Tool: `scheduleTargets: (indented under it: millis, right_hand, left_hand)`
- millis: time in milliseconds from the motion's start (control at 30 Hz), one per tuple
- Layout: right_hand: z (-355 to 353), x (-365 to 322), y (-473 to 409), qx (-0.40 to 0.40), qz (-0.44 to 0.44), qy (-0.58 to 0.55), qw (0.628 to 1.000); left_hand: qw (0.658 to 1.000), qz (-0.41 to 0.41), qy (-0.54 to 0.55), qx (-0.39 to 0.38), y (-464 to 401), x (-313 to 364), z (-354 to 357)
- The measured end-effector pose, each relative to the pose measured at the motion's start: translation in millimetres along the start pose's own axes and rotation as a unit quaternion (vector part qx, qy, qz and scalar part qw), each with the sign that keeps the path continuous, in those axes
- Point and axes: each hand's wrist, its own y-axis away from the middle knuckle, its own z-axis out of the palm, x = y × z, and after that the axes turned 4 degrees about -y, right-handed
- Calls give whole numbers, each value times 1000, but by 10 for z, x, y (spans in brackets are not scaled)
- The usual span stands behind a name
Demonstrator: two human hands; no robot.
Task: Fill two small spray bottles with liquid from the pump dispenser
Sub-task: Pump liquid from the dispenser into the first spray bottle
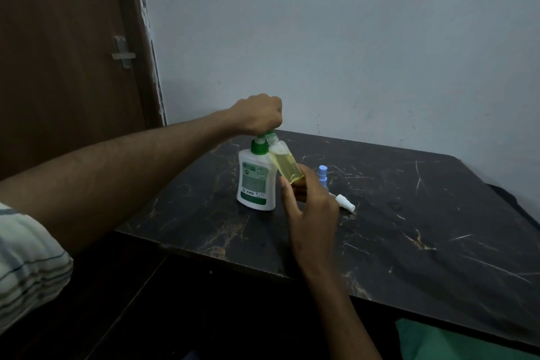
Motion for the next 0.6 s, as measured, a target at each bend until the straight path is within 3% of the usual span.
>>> scheduleTargets:
  millis: [600]
  right_hand:
    - [-3,-20,2,-8,6,-8,1000]
  left_hand:
    - [1000,-15,-7,-3,27,11,-15]
